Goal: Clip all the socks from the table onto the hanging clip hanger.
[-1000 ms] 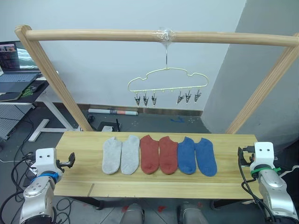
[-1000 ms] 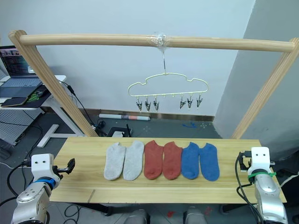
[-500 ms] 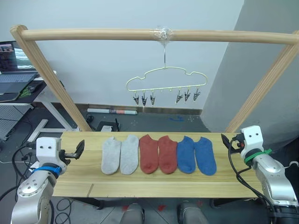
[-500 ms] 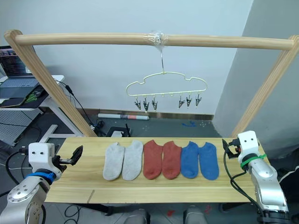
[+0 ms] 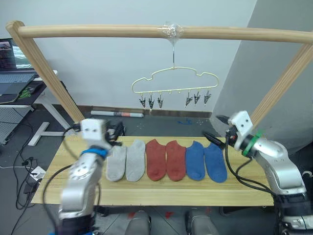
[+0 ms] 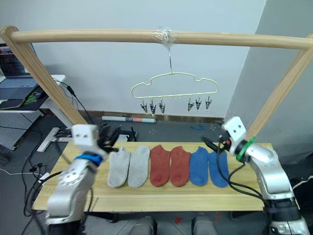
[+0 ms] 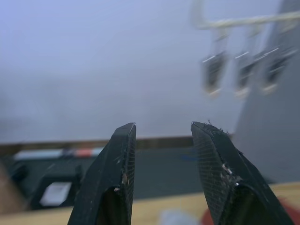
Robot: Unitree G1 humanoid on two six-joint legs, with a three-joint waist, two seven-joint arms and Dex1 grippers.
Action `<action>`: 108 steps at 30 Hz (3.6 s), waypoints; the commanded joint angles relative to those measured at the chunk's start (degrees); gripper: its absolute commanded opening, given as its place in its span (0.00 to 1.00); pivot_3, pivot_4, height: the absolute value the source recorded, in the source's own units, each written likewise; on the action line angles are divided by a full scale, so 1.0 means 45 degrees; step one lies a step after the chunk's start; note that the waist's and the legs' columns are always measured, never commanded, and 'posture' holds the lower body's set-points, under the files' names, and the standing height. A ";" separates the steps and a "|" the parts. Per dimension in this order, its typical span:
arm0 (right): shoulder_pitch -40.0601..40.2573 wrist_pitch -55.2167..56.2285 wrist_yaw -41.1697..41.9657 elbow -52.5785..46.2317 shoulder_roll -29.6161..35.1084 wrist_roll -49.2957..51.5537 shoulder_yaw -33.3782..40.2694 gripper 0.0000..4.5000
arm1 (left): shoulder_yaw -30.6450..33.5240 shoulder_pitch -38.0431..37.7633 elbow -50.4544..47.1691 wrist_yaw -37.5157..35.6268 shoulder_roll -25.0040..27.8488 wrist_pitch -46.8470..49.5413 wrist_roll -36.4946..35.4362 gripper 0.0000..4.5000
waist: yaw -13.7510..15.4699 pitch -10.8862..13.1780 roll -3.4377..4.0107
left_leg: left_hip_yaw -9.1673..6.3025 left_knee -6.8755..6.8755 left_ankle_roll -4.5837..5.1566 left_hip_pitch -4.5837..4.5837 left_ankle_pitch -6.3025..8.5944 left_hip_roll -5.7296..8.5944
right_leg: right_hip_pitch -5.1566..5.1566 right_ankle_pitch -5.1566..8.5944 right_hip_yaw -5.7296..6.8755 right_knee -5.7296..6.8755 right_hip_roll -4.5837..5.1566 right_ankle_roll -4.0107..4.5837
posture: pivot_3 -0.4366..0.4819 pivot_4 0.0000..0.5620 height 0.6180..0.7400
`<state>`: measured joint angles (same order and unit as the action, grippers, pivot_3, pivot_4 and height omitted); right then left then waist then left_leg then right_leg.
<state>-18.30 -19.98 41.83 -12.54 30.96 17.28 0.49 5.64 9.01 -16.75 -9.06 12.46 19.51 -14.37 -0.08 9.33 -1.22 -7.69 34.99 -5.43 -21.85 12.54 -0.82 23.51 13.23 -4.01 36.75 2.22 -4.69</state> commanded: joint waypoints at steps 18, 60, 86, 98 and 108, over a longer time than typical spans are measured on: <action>-0.1396 -0.1268 0.0632 -0.1193 -0.0390 0.0860 -0.0739 1.00 | -0.0767 0.3995 0.5431 0.2602 -0.2416 -0.3277 0.2692 0.43 | -0.0163 0.0278 -0.0073 | -0.0011 -0.0016 -0.0002 -0.0018 0.0005 0.0005 | 0.0010 0.0001 0.0001 -0.0009 -0.0001 -0.0019 | 0.48 0.32 1.00; -0.1951 -0.2537 -0.0269 -0.1614 -0.0341 0.1270 -0.0141 1.00 | -0.0575 0.6355 0.8707 0.3589 -0.1980 -0.5277 0.3705 0.43 | -0.0511 0.0634 -0.0093 | -0.0017 -0.0016 -0.0007 -0.0153 0.0003 0.0007 | 0.0137 -0.0030 0.0002 0.0005 -0.0001 -0.0096 | 0.42 0.37 1.00; -0.2092 -0.2539 -0.0293 -0.1312 -0.0389 0.1215 -0.0036 1.00 | -0.0598 0.6350 0.8393 0.3380 -0.1933 -0.5202 0.3711 0.43 | -0.0510 0.0757 -0.0079 | -0.0017 -0.0015 -0.0007 -0.0160 0.0003 0.0007 | 0.0139 -0.0030 0.0002 0.0004 0.0000 -0.0097 | 0.43 0.39 1.00; -0.2100 -0.2553 -0.0380 -0.1286 -0.0428 0.1226 -0.0028 1.00 | -0.0569 0.6240 0.8082 0.3207 -0.1882 -0.5102 0.3727 0.11 | -0.0509 0.0842 -0.0084 | -0.0018 -0.0015 -0.0007 -0.0163 0.0003 0.0007 | 0.0141 -0.0030 0.0002 0.0004 0.0000 -0.0098 | 0.44 0.40 1.00; -0.2127 -0.2465 -0.0465 -0.1175 -0.0422 0.1099 -0.0127 1.00 | -0.0592 0.6066 0.7781 0.3181 -0.1857 -0.4888 0.3752 0.03 | -0.0506 0.0879 -0.0087 | -0.0018 -0.0014 -0.0007 -0.0163 0.0003 0.0007 | 0.0141 -0.0031 0.0001 0.0004 0.0000 -0.0098 | 0.44 0.40 1.00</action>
<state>-26.59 -31.82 39.93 -17.04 29.01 21.63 -1.19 3.13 36.34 21.01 5.50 3.79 -2.56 2.27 -2.36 13.29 -1.61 -7.78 34.93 -5.46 -22.59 12.56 -0.79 24.15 13.09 -4.00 36.76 2.22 -5.12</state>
